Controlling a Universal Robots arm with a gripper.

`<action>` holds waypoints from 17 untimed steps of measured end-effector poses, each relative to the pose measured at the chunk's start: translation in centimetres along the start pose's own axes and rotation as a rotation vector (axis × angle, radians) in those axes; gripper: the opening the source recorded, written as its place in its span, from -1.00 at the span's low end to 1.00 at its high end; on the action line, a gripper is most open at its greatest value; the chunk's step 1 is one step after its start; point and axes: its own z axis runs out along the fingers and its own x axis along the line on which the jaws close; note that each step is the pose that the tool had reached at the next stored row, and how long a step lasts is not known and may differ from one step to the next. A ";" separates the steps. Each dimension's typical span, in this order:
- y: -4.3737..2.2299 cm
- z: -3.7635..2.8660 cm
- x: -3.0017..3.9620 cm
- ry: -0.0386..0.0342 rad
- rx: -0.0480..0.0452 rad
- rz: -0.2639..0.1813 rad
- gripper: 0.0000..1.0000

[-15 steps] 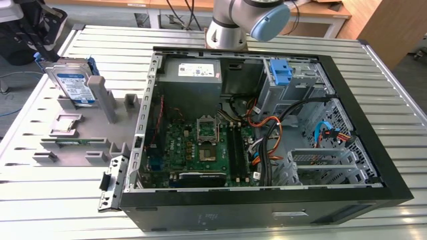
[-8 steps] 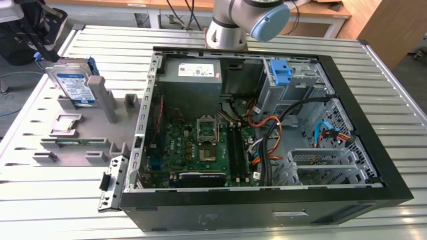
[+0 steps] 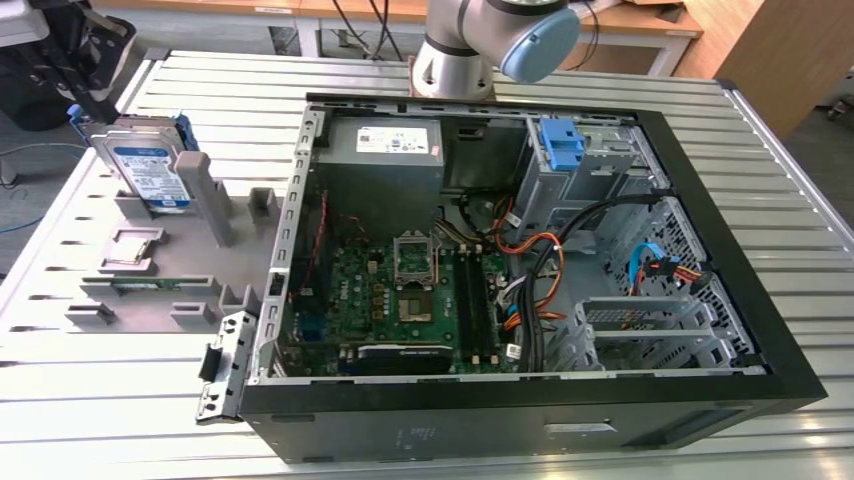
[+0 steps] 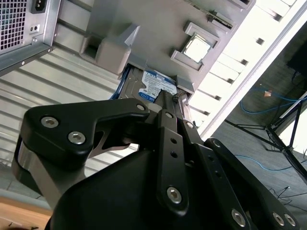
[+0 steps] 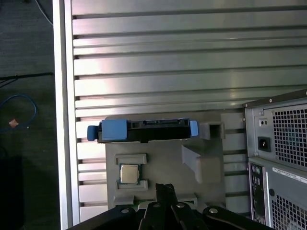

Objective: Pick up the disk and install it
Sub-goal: 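Reach for the disk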

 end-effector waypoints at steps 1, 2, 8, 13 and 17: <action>0.02 0.02 0.00 0.0002 -0.0027 0.000 -0.79; 0.05 0.05 0.01 0.0005 -0.0059 0.000 -0.79; 0.26 0.27 0.02 0.0017 -0.0246 0.001 -0.79; 0.47 0.55 0.05 0.0033 -0.0444 0.001 -0.79; 0.76 0.84 0.08 0.0044 -0.0587 0.002 -0.79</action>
